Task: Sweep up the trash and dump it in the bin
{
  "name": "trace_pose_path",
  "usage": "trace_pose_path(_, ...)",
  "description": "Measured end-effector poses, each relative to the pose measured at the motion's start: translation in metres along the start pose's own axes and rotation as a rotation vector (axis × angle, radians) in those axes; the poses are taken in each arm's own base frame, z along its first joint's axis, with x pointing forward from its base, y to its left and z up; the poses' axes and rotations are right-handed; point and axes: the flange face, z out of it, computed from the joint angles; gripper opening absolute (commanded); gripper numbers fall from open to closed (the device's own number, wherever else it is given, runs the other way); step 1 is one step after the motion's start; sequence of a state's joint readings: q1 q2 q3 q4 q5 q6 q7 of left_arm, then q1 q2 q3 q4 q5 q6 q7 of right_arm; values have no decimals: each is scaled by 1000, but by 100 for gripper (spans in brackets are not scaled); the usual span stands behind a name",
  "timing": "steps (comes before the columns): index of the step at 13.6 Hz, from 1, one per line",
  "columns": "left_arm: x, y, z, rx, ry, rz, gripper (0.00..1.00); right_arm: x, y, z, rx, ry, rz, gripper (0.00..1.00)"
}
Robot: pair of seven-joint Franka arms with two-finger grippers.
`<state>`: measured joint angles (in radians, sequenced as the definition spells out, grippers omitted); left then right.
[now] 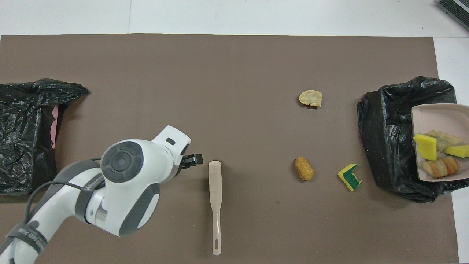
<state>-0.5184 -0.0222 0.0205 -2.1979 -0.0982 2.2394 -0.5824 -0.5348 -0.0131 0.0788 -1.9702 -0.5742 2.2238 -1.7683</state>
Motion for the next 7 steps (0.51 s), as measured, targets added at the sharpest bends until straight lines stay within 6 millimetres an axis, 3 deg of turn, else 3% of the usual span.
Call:
trace_pose_path(3,56,-53,-30,-15,44,8,100,27,4,-14,2,-110,-60,0)
trace_pose_path(7,103,-123,-77,-11,70,84,100,51,11,-31,34,-237,-82,0)
